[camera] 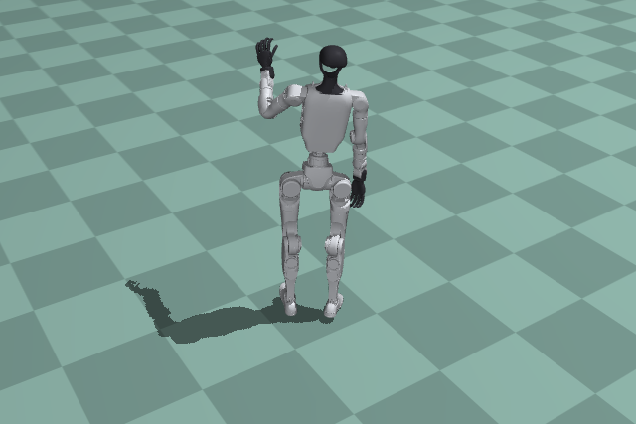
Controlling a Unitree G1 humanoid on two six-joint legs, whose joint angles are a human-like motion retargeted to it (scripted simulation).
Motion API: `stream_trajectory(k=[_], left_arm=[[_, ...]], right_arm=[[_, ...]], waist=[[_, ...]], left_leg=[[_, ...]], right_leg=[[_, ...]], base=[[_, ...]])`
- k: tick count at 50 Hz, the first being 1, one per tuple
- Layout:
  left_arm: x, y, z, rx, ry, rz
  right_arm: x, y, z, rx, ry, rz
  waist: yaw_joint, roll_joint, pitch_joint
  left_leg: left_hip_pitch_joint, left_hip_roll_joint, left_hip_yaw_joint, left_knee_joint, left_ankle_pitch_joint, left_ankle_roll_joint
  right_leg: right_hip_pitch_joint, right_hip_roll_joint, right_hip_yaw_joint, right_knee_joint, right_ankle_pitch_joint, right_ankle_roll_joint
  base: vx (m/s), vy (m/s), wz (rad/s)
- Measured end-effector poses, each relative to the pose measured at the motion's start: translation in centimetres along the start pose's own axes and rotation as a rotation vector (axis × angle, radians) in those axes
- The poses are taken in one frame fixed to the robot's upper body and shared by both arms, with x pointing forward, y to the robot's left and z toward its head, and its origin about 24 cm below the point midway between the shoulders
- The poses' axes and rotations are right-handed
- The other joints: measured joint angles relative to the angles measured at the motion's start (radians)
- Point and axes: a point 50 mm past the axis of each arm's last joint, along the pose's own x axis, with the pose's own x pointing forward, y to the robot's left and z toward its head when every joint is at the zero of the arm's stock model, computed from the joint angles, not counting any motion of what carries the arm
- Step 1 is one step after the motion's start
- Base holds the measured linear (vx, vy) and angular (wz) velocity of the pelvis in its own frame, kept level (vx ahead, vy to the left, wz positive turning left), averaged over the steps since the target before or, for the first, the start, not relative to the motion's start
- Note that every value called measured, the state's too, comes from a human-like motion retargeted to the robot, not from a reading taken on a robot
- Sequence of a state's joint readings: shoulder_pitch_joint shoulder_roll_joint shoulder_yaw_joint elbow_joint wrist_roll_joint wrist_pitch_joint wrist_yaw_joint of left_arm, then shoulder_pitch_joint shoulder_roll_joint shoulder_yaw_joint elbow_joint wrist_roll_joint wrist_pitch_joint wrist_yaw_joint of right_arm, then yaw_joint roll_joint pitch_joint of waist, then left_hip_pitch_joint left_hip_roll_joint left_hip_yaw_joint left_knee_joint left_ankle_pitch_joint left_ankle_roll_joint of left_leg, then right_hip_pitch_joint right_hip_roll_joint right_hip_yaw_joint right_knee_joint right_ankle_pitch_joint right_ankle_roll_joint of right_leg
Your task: In place motions
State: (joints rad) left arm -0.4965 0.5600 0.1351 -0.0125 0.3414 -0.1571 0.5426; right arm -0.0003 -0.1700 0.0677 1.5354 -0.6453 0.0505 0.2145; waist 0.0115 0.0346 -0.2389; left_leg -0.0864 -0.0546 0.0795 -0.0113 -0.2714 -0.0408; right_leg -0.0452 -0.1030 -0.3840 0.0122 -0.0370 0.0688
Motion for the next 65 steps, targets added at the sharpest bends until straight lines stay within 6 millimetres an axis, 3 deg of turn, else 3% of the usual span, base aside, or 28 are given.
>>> stream_trajectory(k=[3,5,7,10,13,18,24,27,30,34,37,41,45,51,60,65], left_arm=[[-2.3,1.7,1.2,0.165,-0.295,0.24],[-4.2,1.3,0.7,0.235,-0.342,0.193],[-7.2,-0.7,-0.6,0.231,-0.254,-0.008],[-13.7,-4.0,-3.1,0.138,0.065,-0.334],[-21.7,-5.9,-4.9,0.064,0.444,-0.597],[-34.0,-6.5,-4.6,0.021,0.977,-0.825],[-44.3,-3.6,-3.0,0.134,1.411,-1.153],[-48.2,-0.3,-2.1,0.3,1.645,-1.324],[-51.2,4.2,-0.3,0.47,1.99,-1.477],[-53.0,8.5,2.8,0.477,2.485,-1.533],[-53.8,9.2,4.6,0.286,2.693,-1.462],[-54.5,9.4,5.8,0.034,2.814,-1.379],[-54.6,9.3,5.9,-0.05,2.837,-1.316],[-54.2,8.3,5.3,-0.107,2.801,-1.397],[-52.9,5.8,2.7,0.029,2.522,-1.599],[-52.3,4.4,2.1,-0.034,2.413,-1.716]], right_arm=[[0.0,-0.1,0.2,-0.032,0.0,-0.012],[0.0,-0.1,0.2,-0.045,0.001,-0.013],[0.0,0.0,0.2,-0.05,0.001,-0.016],[0.0,0.1,0.4,-0.048,-0.003,-0.018],[0.0,0.0,0.5,-0.029,-0.008,-0.015],[0.0,0.0,0.7,-0.001,-0.022,-0.01],[0.0,0.1,0.4,0.017,-0.025,-0.001],[0.1,0.3,0.3,0.018,-0.021,0.005],[0.0,0.3,0.4,0.007,-0.021,0.01],[-0.1,-0.2,1.2,-0.032,-0.039,0.002],[-0.1,-0.5,1.5,-0.055,-0.054,-0.016],[-0.1,-0.7,1.4,-0.063,-0.061,-0.035],[-0.1,-0.5,1.1,-0.04,-0.054,-0.025],[-0.1,-0.5,0.6,0.024,-0.05,-0.014],[-0.2,-0.9,0.4,0.094,-0.046,-0.01],[-0.2,-0.9,0.5,0.085,-0.044,-0.013]], waist=[[-0.003,0.001,0.005],[0.001,0.0,0.008],[0.004,-0.001,0.011],[0.006,-0.005,0.018],[0.008,-0.005,0.029],[0.017,-0.012,0.053],[0.038,-0.025,0.067],[0.033,-0.029,0.062],[0.021,-0.031,0.061],[0.002,-0.027,0.071],[0.0,-0.021,0.078],[0.003,-0.015,0.084],[0.001,-0.012,0.087],[-0.004,-0.004,0.093],[-0.02,0.015,0.092],[-0.024,0.023,0.087]], left_leg=[[-0.001,0.001,0.003,-0.001,0.0,-0.001],[0.0,0.001,0.005,-0.001,-0.001,-0.001],[0.001,0.001,0.006,-0.001,-0.001,-0.001],[0.003,0.002,0.008,-0.001,-0.001,-0.001],[0.005,0.004,0.01,-0.001,-0.001,-0.001],[0.01,0.008,0.017,0.0,-0.001,-0.003],[0.007,0.01,0.015,0.003,0.002,-0.007],[-0.002,0.01,0.005,0.004,0.005,-0.009],[-0.01,0.009,-0.008,0.005,0.008,-0.01],[-0.011,0.015,-0.013,0.005,0.008,-0.012],[-0.007,0.02,-0.005,0.004,0.005,-0.013],[-0.003,0.027,0.005,0.003,0.002,-0.016],[-0.003,0.029,0.007,0.004,0.001,-0.019],[-0.005,0.034,0.009,0.01,0.0,-0.025],[-0.012,0.046,0.013,0.024,-0.004,-0.032],[-0.01,0.053,0.022,0.024,-0.009,-0.037]], right_leg=[[-0.002,0.001,0.004,-0.001,0.0,-0.001],[-0.002,0.002,0.007,-0.001,0.0,-0.001],[-0.002,0.002,0.009,-0.001,0.001,-0.001],[-0.001,0.002,0.012,-0.001,0.001,-0.001],[0.002,0.005,0.015,-0.002,0.002,-0.002],[0.006,0.004,0.021,-0.001,0.002,0.001],[0.009,0.0,0.018,0.002,0.001,0.005],[0.005,-0.001,0.005,0.002,0.003,0.004],[0.0,-0.001,-0.009,0.002,0.005,0.002],[-0.007,0.002,-0.012,0.006,0.009,0.0],[-0.012,0.006,-0.003,0.009,0.012,-0.001],[-0.018,0.01,0.009,0.012,0.014,-0.003],[-0.018,0.011,0.009,0.013,0.015,-0.005],[-0.014,0.012,0.009,0.014,0.012,-0.007],[-0.018,0.016,0.012,0.015,0.007,-0.011],[-0.017,0.028,0.021,0.013,0.002,-0.018]], base=[[0.0,0.0,0.0],[0.0,0.0,0.0],[0.0,0.0,0.0],[0.0,0.0,0.0],[0.0,0.0,0.0],[0.0,0.0,0.0],[0.0,0.0,0.0],[-0.01,-0.02,0.22],[-0.03,-0.02,0.24],[0.0,0.0,0.0],[0.0,0.01,-0.06],[0.0,0.0,0.0],[0.0,0.0,0.0],[0.0,0.0,0.0],[0.02,-0.01,-0.01],[0.02,-0.02,-0.02]])
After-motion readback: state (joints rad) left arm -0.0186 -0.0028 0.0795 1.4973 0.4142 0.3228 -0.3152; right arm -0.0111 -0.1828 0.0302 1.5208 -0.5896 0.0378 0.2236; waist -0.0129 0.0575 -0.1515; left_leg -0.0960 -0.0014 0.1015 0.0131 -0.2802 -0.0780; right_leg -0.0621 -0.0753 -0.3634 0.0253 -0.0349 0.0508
